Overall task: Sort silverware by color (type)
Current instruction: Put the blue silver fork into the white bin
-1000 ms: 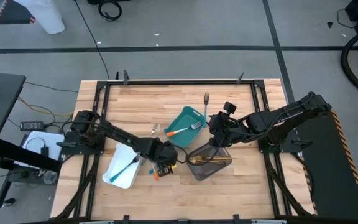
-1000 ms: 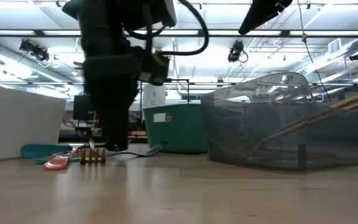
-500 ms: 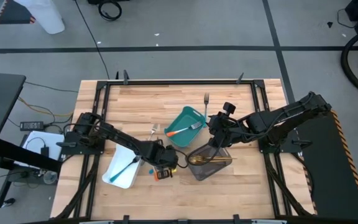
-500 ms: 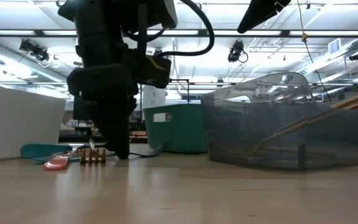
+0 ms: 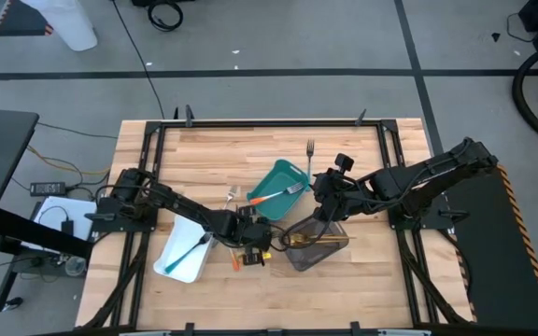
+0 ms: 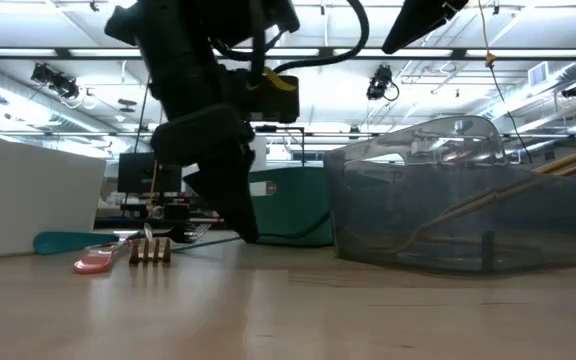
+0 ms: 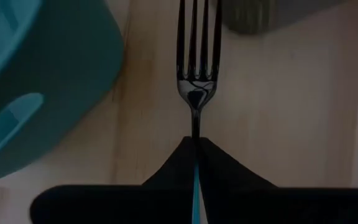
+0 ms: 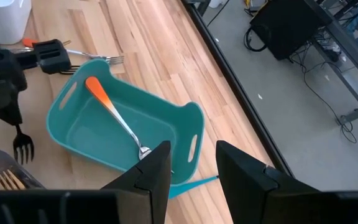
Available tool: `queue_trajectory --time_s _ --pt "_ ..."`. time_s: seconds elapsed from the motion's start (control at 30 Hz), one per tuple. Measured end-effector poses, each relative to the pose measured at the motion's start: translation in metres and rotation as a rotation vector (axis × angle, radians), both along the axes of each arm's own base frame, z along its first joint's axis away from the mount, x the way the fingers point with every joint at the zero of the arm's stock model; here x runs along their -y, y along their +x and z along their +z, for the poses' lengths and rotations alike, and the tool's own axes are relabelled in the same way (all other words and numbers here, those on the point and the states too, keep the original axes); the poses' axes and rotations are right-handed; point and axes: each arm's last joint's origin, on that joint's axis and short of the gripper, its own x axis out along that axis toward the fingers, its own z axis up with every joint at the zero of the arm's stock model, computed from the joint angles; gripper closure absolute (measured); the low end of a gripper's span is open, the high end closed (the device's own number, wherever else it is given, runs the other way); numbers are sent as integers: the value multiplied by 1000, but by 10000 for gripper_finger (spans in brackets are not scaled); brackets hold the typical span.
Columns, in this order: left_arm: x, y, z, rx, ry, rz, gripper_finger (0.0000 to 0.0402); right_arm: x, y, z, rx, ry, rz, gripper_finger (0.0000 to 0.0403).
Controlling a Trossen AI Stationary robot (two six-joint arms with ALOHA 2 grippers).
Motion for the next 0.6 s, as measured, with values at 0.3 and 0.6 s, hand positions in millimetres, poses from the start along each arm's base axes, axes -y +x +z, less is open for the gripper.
queue_trajectory --time_s 0.3,0.6 --pt "-2 -1 13 49 59 16 387 0 0 0 -1 0 1 265" --pt "-8 -18 83 255 9 48 387 0 0 0 -1 0 0 265"
